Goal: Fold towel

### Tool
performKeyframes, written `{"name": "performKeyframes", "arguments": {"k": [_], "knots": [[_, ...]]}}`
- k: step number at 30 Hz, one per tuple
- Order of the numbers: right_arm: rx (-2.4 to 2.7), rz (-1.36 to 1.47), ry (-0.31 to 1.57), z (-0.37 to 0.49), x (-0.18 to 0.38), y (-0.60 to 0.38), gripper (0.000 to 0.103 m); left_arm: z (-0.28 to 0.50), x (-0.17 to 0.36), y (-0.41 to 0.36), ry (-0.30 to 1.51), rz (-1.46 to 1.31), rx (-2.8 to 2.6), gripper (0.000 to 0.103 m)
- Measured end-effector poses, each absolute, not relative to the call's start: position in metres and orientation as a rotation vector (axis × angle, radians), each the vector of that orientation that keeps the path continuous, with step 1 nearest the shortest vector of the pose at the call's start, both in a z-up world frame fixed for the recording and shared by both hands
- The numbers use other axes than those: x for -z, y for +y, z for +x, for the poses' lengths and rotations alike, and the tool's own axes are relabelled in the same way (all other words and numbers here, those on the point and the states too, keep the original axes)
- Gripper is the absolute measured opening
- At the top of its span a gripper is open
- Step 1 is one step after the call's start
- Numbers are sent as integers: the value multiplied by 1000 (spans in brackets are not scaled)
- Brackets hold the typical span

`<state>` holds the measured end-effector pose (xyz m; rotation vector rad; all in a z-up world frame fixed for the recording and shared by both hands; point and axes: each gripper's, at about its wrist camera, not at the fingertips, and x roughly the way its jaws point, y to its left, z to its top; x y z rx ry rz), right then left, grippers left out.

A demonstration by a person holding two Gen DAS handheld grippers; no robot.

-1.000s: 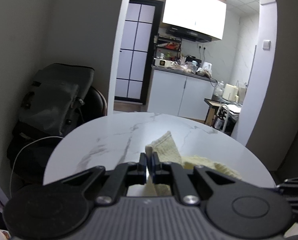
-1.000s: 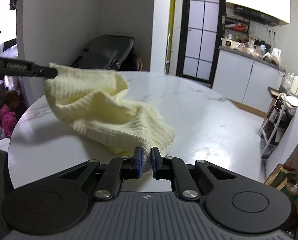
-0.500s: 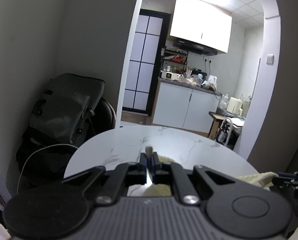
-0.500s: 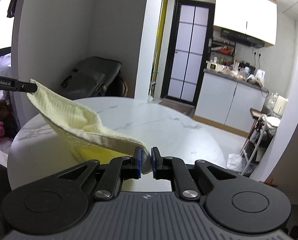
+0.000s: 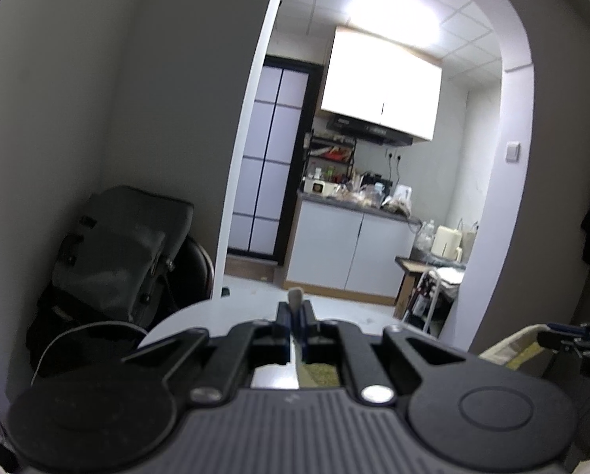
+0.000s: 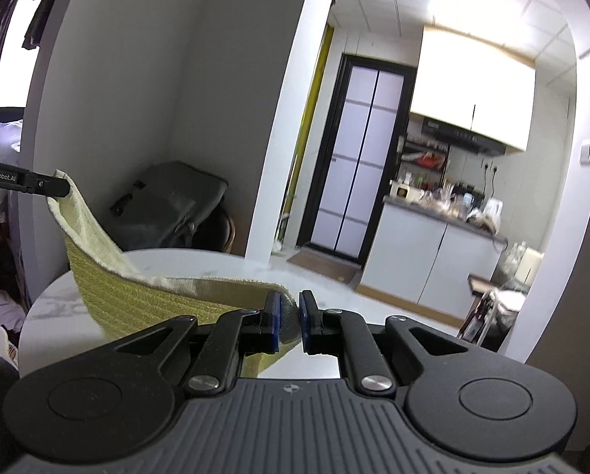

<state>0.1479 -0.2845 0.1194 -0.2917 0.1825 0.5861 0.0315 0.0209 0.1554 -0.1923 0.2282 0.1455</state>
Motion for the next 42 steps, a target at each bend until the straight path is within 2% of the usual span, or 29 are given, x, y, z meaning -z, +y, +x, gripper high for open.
{"name": "performKeyframes", "arguments": {"k": [11, 42], "knots": [[-577, -311, 63, 125, -159, -285, 11, 6, -186, 9, 138, -173, -134, 5], [-551, -324, -128, 41, -206, -296, 11, -69, -228, -3, -18, -168, -139, 5]]}}
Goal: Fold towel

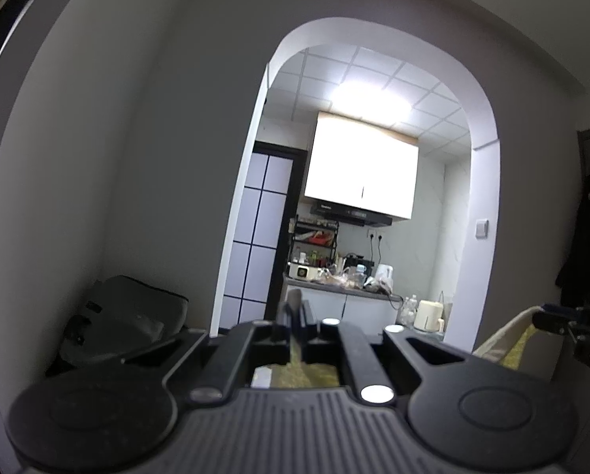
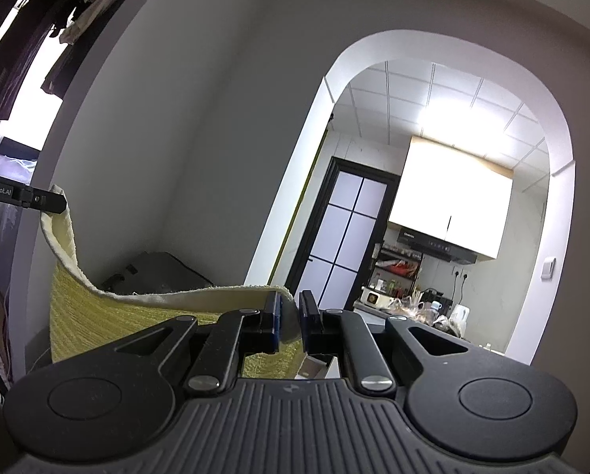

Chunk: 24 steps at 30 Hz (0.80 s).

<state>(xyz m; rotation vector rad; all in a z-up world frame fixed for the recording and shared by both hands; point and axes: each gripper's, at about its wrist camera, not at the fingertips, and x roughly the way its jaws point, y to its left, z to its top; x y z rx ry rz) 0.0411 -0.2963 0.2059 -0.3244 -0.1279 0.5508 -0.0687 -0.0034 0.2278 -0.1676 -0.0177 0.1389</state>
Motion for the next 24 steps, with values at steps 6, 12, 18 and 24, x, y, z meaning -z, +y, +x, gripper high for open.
{"name": "performKeyframes", "arguments": {"k": [6, 12, 18, 24], "knots": [[-548, -321, -112, 46, -200, -294, 11, -69, -226, -2, -21, -170, -144, 5], [-556, -319, -73, 65, -190, -287, 11, -49, -215, 6, 20, -185, -154, 5], [-556, -313, -27, 98, -181, -282, 11, -20, -204, 14, 65, -198, -158, 5], [-559, -316, 11, 133, -176, -277, 11, 8, -198, 22, 99, -205, -160, 5]]}}
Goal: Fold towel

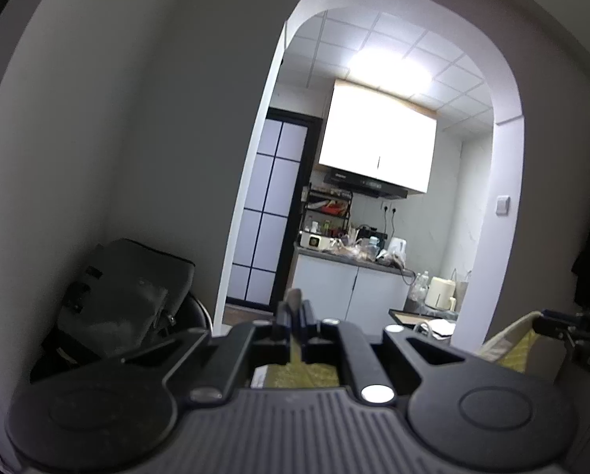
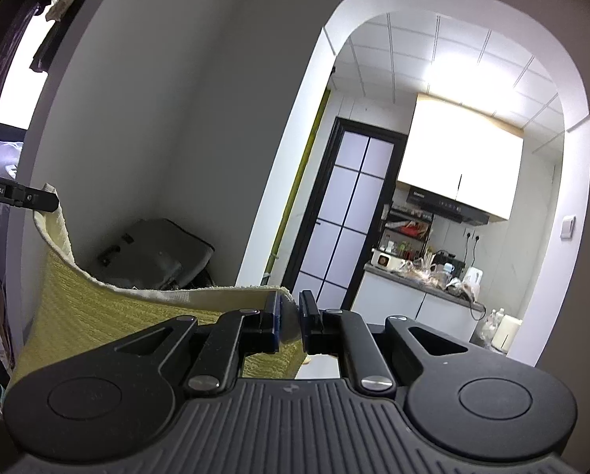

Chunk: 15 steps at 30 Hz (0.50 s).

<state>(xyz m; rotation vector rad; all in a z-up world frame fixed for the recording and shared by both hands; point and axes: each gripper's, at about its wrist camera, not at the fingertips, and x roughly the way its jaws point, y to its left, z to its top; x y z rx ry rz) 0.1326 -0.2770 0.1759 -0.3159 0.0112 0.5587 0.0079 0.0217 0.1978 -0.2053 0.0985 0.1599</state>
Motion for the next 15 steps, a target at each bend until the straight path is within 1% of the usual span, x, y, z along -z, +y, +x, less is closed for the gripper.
{"name": "performKeyframes", "arguments": {"k": [9, 15], "knots": [[-555, -312, 51, 180, -174, -267, 11, 59, -190, 35, 146, -212, -157, 5], [-559, -310, 99, 209, -161, -257, 11, 84, -180, 42, 186, -215, -158, 5]]}}
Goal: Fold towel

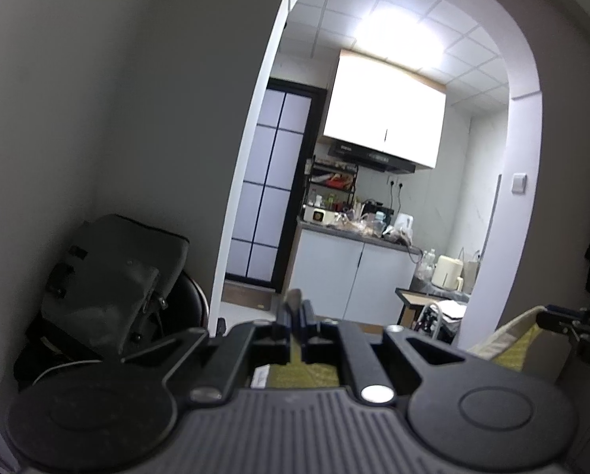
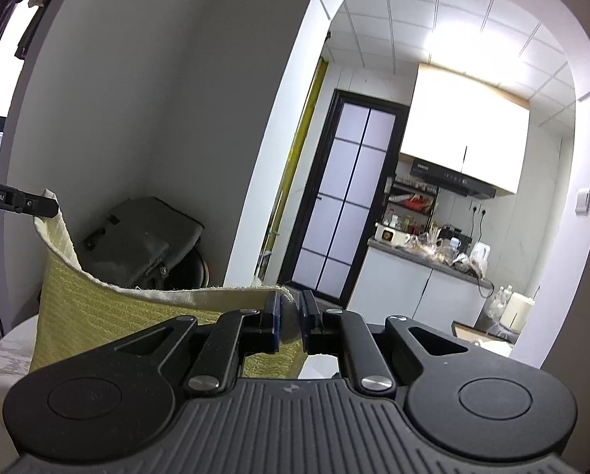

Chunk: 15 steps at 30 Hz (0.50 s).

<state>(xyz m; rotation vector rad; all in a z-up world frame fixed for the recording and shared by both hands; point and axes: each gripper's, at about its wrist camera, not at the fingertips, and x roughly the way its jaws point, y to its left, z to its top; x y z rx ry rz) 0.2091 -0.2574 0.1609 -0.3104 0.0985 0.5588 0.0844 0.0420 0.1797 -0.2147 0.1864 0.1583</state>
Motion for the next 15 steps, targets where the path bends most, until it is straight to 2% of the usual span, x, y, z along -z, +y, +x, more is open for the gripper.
{"name": "performKeyframes", "arguments": {"k": [15], "knots": [[-584, -319, 218, 271, -118, -235, 11, 138, -140, 63, 285, -258, -182, 5]]}}
